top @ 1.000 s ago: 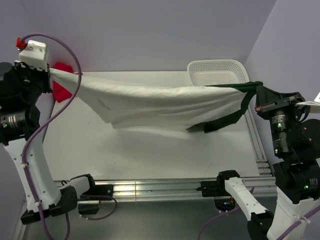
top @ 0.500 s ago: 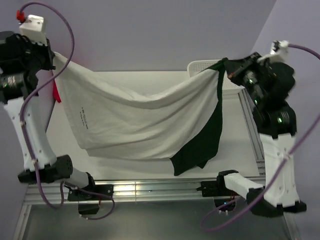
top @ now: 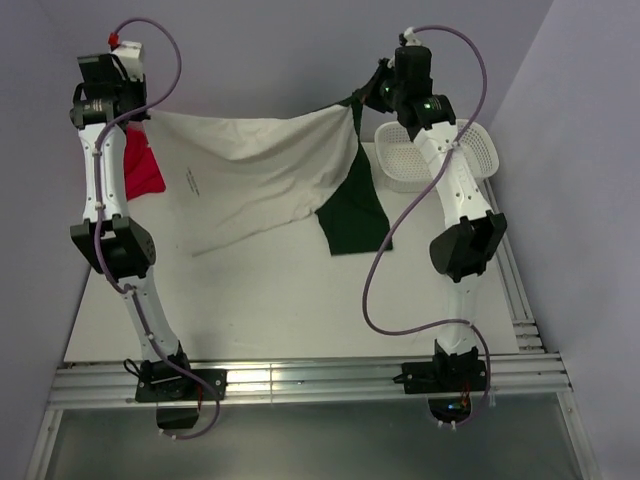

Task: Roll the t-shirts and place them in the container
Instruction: Flatten the tshirt

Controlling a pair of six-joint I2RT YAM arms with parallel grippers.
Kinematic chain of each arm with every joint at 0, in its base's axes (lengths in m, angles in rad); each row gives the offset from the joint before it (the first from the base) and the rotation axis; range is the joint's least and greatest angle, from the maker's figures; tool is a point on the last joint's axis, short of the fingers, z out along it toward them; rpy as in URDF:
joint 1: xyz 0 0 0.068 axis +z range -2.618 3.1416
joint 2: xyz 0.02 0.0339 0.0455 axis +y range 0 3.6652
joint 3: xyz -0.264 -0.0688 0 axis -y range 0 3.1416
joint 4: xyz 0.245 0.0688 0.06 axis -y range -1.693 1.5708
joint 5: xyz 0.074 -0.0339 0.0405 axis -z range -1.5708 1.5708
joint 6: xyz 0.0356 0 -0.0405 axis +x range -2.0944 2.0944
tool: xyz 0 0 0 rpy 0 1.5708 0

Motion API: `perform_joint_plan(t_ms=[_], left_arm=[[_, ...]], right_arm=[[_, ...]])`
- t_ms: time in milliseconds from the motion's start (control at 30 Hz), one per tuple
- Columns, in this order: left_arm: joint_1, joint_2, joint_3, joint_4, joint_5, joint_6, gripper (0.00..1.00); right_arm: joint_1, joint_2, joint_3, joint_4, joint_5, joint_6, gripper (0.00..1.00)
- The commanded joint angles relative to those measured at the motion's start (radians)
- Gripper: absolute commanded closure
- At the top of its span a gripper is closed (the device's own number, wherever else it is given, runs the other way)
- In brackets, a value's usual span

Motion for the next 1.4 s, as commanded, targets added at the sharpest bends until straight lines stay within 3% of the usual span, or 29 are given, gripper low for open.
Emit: perform_joint_plan(t_ms=[0,133,200,300,333,400,500,533,733,833,1100,1367], left_arm=[[0.007,-0.139,0.060,0.277,-0.058,-0.077,1.00],[0.033,-0.212,0.054,0.354,-0.096,-0.085,1.00],[0.043,-0.236,0.039,0.366,-0.112,-0.064,1.00],[0.052,-0.275,-0.029,0.350,-0.116,-0.030,1.00],[0.053,-0.291,-0.079,0.336,-0.106,-0.015,1.00],[0.056,-0.312,-0.150,0.276,-0.095,0.041,1.00],[0.061,-0.389,-0.355,0.201,-0.061,0.122,1.00],[0.063,-0.409,-0.489,0.193,-0.058,0.142,1.00],[0.076,-0.550,-1.016,0.205,-0.055,0.280,1.00],[0.084,-0.596,-1.189,0.210,-0.041,0.334,1.00],[0.090,-0.573,-1.428,0.201,-0.058,0.430,1.00],[0.141,-0.559,-1.437,0.192,-0.040,0.458,1.00]], right_arm=[[-0.042,-0.223,-0.163,0.310,0.059,-0.036,1.00],[-0.045,-0.194,-0.018,0.291,0.101,-0.093,1.00],[-0.048,-0.215,-0.033,0.300,0.112,-0.093,1.00],[-0.048,-0.348,-0.257,0.387,0.174,-0.088,1.00],[-0.050,-0.429,-0.407,0.445,0.181,-0.072,1.00],[-0.054,-0.490,-0.518,0.450,0.196,-0.055,1.00],[-0.053,-0.598,-0.753,0.425,0.211,0.005,1.00],[-0.053,-0.666,-0.916,0.453,0.211,0.022,1.00],[-0.053,-0.873,-1.510,0.549,0.187,0.167,1.00],[-0.051,-0.931,-1.725,0.582,0.161,0.246,1.00],[0.008,-0.962,-1.956,0.539,0.185,0.350,1.00],[0.013,-1.044,-2.018,0.455,0.220,0.355,0.94]])
